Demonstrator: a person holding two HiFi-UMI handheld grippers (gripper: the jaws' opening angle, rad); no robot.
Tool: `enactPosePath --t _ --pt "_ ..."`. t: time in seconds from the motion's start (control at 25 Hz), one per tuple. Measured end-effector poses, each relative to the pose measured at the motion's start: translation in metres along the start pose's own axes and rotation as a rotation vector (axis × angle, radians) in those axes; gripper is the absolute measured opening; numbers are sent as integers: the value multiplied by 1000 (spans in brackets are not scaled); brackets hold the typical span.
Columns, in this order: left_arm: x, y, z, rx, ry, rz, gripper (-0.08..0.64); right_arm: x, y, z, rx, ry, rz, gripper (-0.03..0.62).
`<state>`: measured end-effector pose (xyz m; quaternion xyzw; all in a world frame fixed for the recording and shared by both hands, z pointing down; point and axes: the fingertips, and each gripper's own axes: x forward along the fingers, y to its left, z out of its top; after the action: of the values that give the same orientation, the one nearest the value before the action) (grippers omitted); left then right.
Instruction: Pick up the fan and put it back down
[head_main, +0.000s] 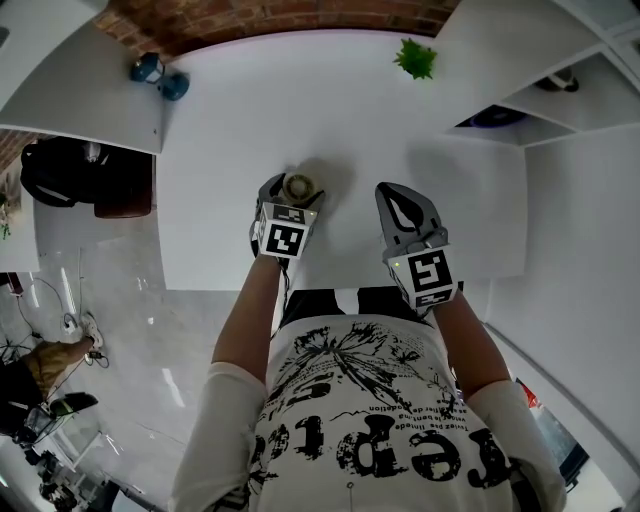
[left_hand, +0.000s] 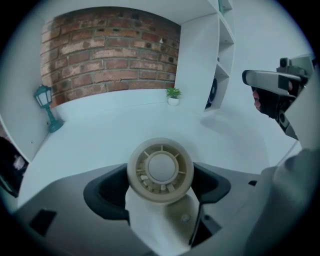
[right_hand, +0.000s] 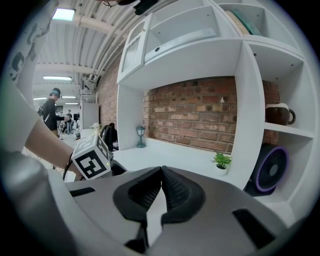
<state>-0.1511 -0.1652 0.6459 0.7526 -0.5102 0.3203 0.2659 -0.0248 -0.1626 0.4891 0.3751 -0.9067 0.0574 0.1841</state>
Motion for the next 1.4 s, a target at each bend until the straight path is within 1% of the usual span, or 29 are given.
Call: enactPosePath --t 0.08,0.2,0.36,0.52,0.68,0.76,0.92,1.04,1.2,1.4 --pt "-12 -3 7 18 -22 12 382 -3 1 6 -11 -13 5 12" --pt "-35 -7 23 48 -87 36 382 -9 4 21 -17 -47 13 12" --pt "-75 -8 55 75 -220 67 382 -18 2 38 -26 -94 13 12" --pt "-123 -13 84 99 -318 95 382 -29 6 59 -47 -138 21 12" --pt "-177 -23 117 86 -466 69 382 -41 13 88 -75 -193 28 12" --pt "-205 -25 133 100 -533 77 382 -47 16 103 -76 -223 28 12" --pt "-255 -31 156 126 -652 107 382 -61 20 129 -77 -275 30 12" --pt "-286 -34 166 134 -731 130 382 -69 23 144 -93 -310 36 12" --pt "-313 -34 173 132 -805 157 382 -76 24 157 -110 -344 42 12" --pt "-323 -26 176 125 -831 189 382 -75 23 161 -114 -352 45 12"
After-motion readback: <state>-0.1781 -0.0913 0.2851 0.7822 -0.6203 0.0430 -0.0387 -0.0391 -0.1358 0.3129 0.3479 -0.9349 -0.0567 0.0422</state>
